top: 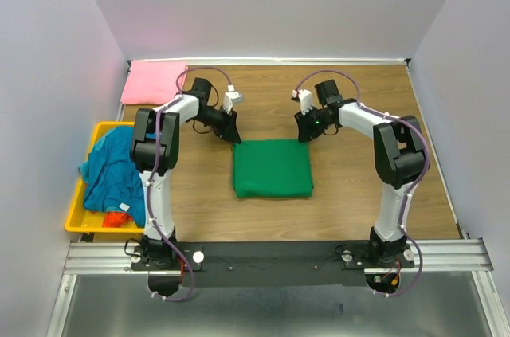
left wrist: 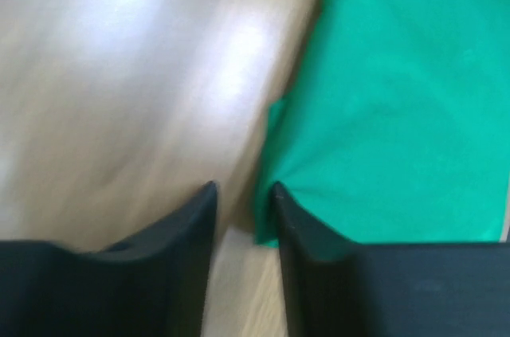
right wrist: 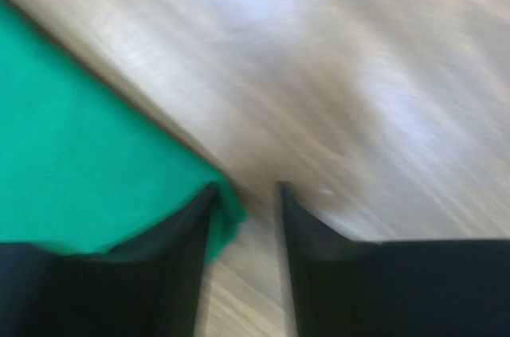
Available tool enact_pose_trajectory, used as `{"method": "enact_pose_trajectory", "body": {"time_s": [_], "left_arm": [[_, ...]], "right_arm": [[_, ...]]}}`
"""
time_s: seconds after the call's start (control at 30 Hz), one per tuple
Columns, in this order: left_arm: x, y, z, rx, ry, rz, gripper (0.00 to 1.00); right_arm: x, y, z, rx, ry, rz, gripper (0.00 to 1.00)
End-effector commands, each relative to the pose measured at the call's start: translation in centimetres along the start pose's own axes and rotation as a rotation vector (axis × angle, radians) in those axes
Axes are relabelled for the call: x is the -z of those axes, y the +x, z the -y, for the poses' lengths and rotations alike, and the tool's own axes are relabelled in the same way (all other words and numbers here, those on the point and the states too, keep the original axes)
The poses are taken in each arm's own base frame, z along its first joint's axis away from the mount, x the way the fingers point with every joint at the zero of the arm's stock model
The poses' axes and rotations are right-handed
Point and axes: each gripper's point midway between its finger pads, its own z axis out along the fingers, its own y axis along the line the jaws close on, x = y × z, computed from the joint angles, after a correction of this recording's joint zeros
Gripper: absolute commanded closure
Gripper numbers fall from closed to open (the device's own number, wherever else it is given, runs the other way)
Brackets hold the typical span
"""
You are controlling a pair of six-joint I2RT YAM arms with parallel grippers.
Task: Fold and stack the t-shirts
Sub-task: Fold the tshirt
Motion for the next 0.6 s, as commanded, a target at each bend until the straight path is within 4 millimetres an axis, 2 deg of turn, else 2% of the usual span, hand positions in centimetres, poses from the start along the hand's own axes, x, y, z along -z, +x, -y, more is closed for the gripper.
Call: {"method": "enact_pose_trajectory", "body": {"time_s": [0.0, 0.03, 0.07, 0.1, 0.13, 0.17, 0.2, 0.23, 0.27, 0.3, 0.37, 0.4, 0.43, 0.47, 0.57], "left_arm": [[5.5, -5.6, -1.6, -0.066, -0.138, 0.154, 0.51], [6.6, -6.7, -1.1, -0.092, -0.159, 0.177, 0.45], [8.9, -8.8, 0.1, -0.156, -0.192, 0.233, 0.41], [9.5, -9.7, 1.0, -0.179, -0.192, 0.257, 0.38], [9.6, -9.6, 2.1, -0.157, -0.173, 0.273, 0.23], [9.8, -10.9, 4.3, -0.194, -0.130, 0.313, 0.17], [9.3, -11.0, 5.5, -0.184, -0.091, 0.322, 0.17], [8.7, -10.9, 7.0, -0.097, -0.037, 0.333, 0.15], [7.9, -10.4, 8.6, -0.082, 0.036, 0.359, 0.12], [6.6, -10.2, 10.3, -0.061, 0.089, 0.356, 0.11], [5.0, -9.3, 12.4, 0.012, 0.150, 0.383, 0.11], [3.3, -7.5, 13.4, 0.067, 0.179, 0.363, 0.09], [3.0, -8.7, 13.9, 0.009, 0.185, 0.417, 0.09], [2.4, -8.6, 14.5, 0.114, 0.214, 0.414, 0.09], [-0.1, -7.5, 12.6, 0.215, 0.180, 0.407, 0.08]], "right_arm": [[3.0, -3.2, 4.4, -0.071, 0.144, 0.100, 0.47], [4.4, -4.4, 4.4, -0.070, 0.149, 0.138, 0.31], [5.5, -5.4, 4.0, -0.071, 0.131, 0.175, 0.24], [7.6, -7.1, 3.1, -0.076, 0.116, 0.235, 0.15], [8.4, -7.8, 2.2, -0.089, 0.085, 0.259, 0.01], [9.0, -8.6, 0.2, -0.097, -0.015, 0.291, 0.00], [9.7, -9.3, -1.3, -0.157, -0.080, 0.310, 0.00], [9.9, -9.6, -2.4, -0.197, -0.141, 0.317, 0.00], [10.2, -10.0, -4.8, -0.224, -0.272, 0.321, 0.00], [10.1, -10.0, -6.1, -0.313, -0.338, 0.302, 0.00], [9.7, -9.3, -8.5, -0.359, -0.430, 0.269, 0.00], [8.8, -8.6, -9.8, -0.392, -0.463, 0.242, 0.00], [8.1, -8.1, -10.3, -0.416, -0.483, 0.222, 0.00], [7.6, -7.7, -10.7, -0.440, -0.513, 0.204, 0.00], [4.7, -6.3, -10.4, -0.540, -0.553, 0.134, 0.00]]}}
